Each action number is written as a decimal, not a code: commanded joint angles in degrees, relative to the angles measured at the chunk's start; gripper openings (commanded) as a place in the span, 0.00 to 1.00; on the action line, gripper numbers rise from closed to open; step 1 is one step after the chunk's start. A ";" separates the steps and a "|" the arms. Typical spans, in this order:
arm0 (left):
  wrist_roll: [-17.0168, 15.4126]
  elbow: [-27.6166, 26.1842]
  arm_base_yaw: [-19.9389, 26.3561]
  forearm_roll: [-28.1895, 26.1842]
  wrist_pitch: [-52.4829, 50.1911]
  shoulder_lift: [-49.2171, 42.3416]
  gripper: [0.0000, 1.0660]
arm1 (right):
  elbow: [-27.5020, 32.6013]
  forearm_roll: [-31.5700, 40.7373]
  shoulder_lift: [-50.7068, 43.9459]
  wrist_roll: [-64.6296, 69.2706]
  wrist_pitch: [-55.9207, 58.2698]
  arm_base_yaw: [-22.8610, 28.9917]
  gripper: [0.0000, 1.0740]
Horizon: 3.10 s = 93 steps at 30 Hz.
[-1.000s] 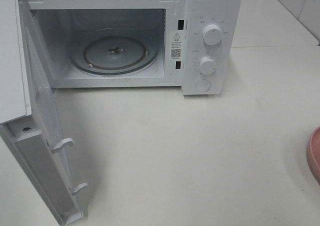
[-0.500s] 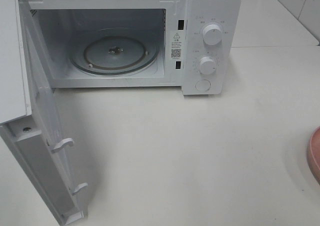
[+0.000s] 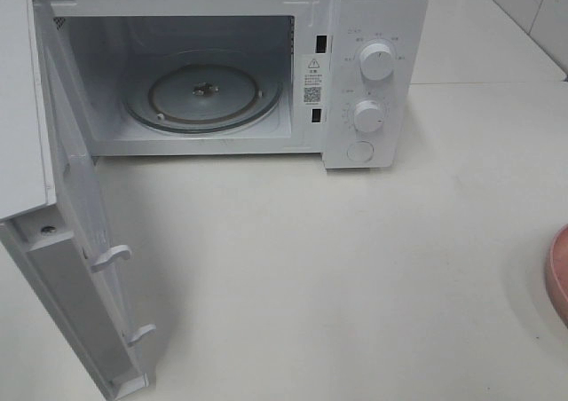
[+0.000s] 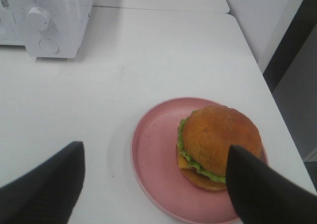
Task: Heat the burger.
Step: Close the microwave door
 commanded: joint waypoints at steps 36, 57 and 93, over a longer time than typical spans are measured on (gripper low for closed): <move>0.06 0.11 0.00 -0.40 -0.17 -1.26 0.96 | 0.23 -0.06 -1.55 -0.86 -0.57 -0.23 0.71; -0.06 -1.15 0.00 -0.46 -2.23 6.42 0.59 | 0.23 -0.06 -1.55 -0.86 -0.57 -0.23 0.71; -2.64 18.33 0.00 5.90 -89.78 51.05 0.00 | 0.23 -0.06 -1.55 -0.80 -0.57 -0.23 0.71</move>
